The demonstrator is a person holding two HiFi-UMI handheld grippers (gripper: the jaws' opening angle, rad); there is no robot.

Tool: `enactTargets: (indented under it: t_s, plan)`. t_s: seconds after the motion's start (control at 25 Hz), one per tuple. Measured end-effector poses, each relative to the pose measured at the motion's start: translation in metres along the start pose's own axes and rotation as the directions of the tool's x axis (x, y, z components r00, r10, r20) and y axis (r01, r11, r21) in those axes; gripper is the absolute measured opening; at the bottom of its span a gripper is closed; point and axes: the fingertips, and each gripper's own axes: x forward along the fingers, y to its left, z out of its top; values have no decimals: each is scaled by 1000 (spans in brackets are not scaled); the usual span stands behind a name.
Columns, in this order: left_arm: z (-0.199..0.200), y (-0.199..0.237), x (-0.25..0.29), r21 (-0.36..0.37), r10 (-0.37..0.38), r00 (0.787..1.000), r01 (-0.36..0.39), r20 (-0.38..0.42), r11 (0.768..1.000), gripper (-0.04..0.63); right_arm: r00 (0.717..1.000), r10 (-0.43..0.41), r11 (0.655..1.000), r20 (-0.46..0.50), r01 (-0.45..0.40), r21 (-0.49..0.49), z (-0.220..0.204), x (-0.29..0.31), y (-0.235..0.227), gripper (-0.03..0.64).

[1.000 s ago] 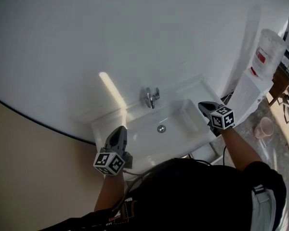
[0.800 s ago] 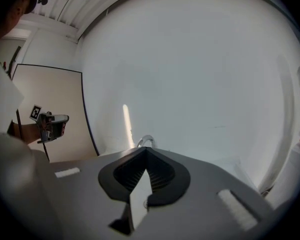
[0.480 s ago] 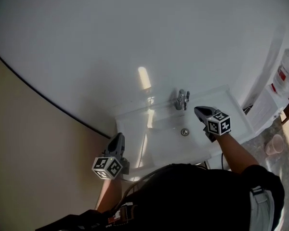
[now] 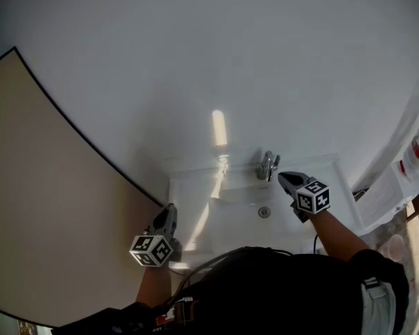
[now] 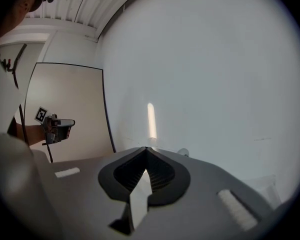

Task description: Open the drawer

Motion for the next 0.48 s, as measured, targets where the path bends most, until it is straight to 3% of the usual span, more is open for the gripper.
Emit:
enactTargets:
  t_s: [0.48]
  plan:
    - [-5,-22,17,3,-33,999,33,-16,999,-9,999,33,999,35,-35,42,-6,-7,-13,0]
